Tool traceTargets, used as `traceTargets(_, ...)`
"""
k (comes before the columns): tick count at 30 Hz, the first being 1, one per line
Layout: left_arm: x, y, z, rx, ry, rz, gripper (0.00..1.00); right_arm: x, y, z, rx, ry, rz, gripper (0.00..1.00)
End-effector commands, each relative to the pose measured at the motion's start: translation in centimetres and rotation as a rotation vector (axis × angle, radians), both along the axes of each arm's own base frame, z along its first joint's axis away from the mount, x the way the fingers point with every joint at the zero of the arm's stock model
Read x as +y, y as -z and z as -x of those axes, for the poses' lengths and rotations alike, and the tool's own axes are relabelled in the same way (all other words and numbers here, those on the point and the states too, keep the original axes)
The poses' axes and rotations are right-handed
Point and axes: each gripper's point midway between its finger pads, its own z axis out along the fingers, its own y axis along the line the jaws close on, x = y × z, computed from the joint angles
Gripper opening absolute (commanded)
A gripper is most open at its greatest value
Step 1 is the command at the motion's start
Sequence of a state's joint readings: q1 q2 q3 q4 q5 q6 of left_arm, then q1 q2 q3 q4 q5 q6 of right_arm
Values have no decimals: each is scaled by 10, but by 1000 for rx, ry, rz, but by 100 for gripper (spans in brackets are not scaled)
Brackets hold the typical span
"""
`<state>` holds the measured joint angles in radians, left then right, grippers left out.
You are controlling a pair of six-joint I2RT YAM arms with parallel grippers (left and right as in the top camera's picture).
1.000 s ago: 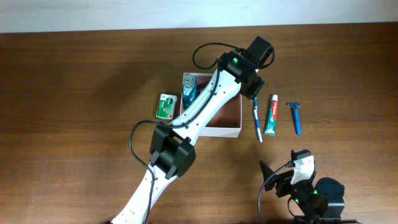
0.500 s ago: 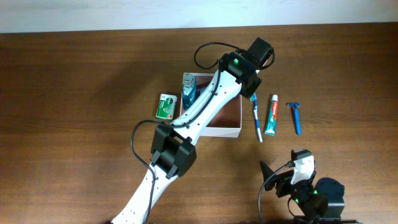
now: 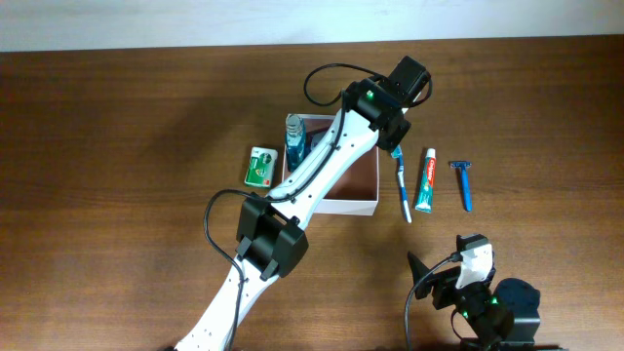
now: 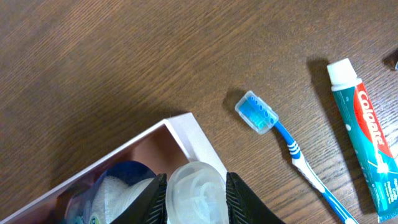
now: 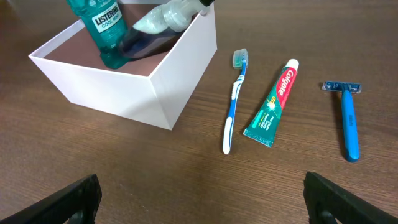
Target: Pack container
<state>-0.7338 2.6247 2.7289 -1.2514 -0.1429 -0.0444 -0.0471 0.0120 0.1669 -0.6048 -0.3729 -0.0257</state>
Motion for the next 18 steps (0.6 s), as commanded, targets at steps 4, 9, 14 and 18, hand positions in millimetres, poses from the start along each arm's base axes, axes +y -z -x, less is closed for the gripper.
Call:
traceTargets(4, 14, -12, 12, 25, 8, -49, 66, 1, 1, 1, 2, -2, -12, 99)
traceTargets(9, 25, -7, 21, 67, 5, -88, 63, 1, 1, 1, 2, -2, -12, 99)
traceTargets(14, 24, -7, 20, 63, 5, -83, 31, 1, 1, 1, 2, -2, -12, 99)
traceTargets(18, 25, -13, 21, 60, 5, -82, 27, 1, 1, 1, 2, -2, -12, 99)
